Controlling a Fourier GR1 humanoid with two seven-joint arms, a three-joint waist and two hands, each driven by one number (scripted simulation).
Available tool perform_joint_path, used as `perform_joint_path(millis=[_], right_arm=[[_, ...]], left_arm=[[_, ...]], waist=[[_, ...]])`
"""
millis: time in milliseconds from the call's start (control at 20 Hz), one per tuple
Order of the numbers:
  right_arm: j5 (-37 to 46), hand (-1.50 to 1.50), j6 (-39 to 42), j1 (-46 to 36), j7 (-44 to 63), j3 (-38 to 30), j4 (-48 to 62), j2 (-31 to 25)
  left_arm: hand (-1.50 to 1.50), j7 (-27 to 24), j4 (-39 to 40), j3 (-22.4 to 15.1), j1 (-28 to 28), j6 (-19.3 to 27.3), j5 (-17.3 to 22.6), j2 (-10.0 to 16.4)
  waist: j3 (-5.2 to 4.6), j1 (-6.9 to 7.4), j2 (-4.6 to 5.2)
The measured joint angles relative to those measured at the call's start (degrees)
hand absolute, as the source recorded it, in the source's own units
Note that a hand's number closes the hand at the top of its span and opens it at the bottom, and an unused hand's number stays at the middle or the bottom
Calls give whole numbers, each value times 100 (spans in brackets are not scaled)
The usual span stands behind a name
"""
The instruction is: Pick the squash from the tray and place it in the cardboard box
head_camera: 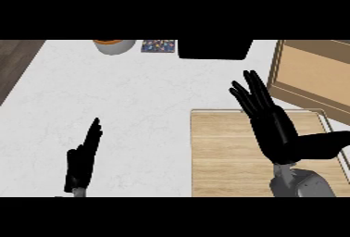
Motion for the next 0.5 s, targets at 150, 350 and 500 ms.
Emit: perform_joint_path(millis=[150,350,500], right_arm=[[256,-150,-63,130,155,3,-43,-238],[562,-150,-389,237,75,-363,114,-506],[1782,-150,-413,381,13,-218,437,-1529]], left_arm=[[0,-20,-202,-65,-161,-149,-95,111],[0,22,-525,-260,-636,-474,-250,318],[0,22,-648,-397,-806,-643,-297,351]], waist=[[-48,-146,71],[-8,-471,25],[-106,-567,62]])
